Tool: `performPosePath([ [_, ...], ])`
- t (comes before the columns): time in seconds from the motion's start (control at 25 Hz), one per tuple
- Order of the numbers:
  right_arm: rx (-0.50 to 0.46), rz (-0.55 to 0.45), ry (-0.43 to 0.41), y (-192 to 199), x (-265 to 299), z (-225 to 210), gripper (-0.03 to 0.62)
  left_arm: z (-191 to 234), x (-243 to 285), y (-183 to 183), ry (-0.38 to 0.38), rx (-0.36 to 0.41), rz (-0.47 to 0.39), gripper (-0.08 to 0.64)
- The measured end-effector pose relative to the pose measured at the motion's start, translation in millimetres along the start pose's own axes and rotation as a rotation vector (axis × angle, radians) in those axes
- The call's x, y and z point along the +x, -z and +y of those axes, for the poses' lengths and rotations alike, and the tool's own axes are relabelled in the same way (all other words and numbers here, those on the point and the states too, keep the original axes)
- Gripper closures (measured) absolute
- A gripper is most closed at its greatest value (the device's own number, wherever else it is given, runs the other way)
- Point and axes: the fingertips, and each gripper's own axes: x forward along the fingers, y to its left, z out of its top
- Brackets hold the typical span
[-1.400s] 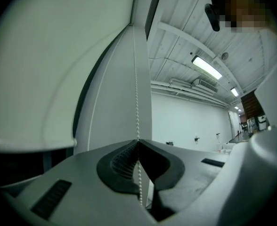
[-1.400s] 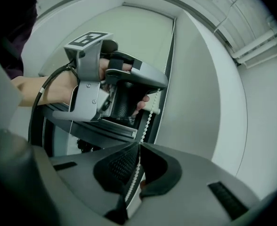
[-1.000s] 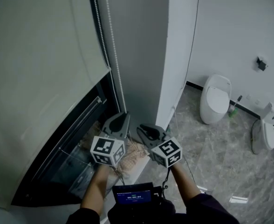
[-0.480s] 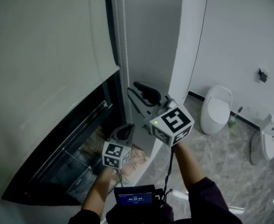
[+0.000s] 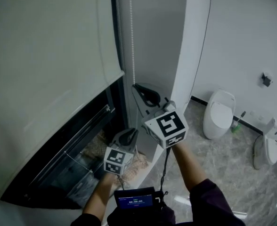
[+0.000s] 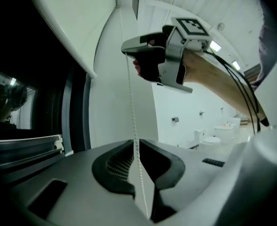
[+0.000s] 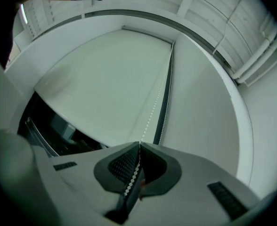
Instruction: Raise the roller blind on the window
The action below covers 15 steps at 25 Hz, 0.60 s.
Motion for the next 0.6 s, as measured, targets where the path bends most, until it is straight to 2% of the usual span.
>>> performPosePath([
  [0.08,-0.060,0.027,0.012,8.1,-2.4,0.3,0.575,4.4,-6.1,-17.1,0.004,-0.039,-0.060,0.548],
  [0.16,-0.089,0.097,-0.003,30.9,-6.0,3.5,0.575,12.0,-11.9,-46.3,-0.007,-0.071,-0.132,0.548],
  [0.36,-0.112,0.279,-0.059,126.6,-24.9,30.6,0.575,32.6,-25.1,-123.0,-0.012,-0.086,-0.275,0.548],
  [0.6,-0.045,0.406,-0.124,208.0,-54.7,75.6,0.575,32.0,-10.0,-174.3,0.018,-0.022,-0.290,0.546],
])
